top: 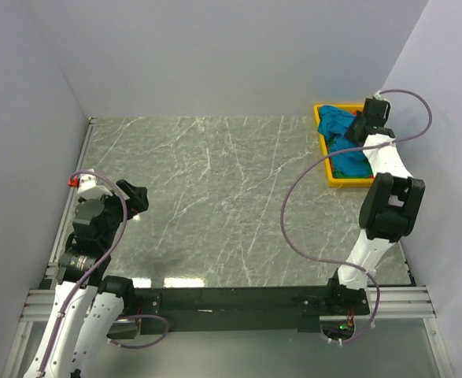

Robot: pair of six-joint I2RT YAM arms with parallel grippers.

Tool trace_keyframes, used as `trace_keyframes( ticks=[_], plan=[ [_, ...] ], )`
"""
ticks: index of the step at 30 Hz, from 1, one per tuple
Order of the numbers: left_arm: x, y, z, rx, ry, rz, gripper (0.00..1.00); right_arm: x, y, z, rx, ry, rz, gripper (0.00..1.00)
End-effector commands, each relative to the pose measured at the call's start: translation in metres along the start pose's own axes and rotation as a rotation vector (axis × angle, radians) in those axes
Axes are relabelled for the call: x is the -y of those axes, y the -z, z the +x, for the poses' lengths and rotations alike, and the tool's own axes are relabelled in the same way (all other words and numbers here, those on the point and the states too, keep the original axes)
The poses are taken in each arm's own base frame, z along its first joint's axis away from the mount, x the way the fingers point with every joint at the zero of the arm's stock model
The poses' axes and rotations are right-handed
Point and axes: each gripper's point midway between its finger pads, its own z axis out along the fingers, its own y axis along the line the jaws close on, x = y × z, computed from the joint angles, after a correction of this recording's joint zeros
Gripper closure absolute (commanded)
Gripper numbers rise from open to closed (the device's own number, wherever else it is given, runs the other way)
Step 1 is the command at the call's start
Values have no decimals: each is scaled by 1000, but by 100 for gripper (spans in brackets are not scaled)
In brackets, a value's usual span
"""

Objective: Fold and stack the t-shirts
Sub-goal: Grab the tshirt from the pile, then move the tshirt to the center of the board

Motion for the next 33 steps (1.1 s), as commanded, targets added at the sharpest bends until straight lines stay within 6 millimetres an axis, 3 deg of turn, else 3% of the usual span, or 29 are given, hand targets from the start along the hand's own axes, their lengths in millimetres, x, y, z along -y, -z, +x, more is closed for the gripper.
trace_keyframes(
  ticks=[1,6,7,10,14,19,20,21,23,24,25,26,29,32,33],
  plan=[
    [10,2,-8,35,-8,48,4,-80,72,-49,152,-25,-239,100],
    [13,4,-7,33,-11,62,4,-154,113,-22,123,46,-391,100],
    [13,4,-7,33,-11,61,4,-180,128,-12,115,71,-445,100],
    [13,4,-8,35,-11,61,4,-219,157,3,99,95,-542,100],
    [13,3,-7,27,-12,59,4,-289,209,43,34,141,-726,100],
    [12,1,-4,13,-13,53,4,-351,266,92,-59,192,-926,100],
    [12,0,-4,9,-13,51,4,-363,282,90,-57,199,-971,100],
    [12,0,-3,5,-14,52,4,-378,295,108,-89,228,-1005,100],
    [13,-1,-2,-2,-15,53,5,-398,323,106,-85,247,-1084,100],
    [12,-2,-1,-4,-13,49,5,-409,333,123,-117,276,-1108,100],
    [11,-2,-2,-2,-12,46,4,-419,351,115,-99,282,-1152,100],
    [11,-2,-1,-5,-10,45,5,-424,360,122,-121,299,-1176,100],
    [9,-3,-2,-3,-7,40,5,-440,383,140,-146,327,-1231,100],
    [8,-3,-2,1,-4,38,5,-444,393,159,-200,319,-1272,100],
    [8,-3,-3,4,-4,40,5,-446,402,156,-202,300,-1312,100]
  ],
)
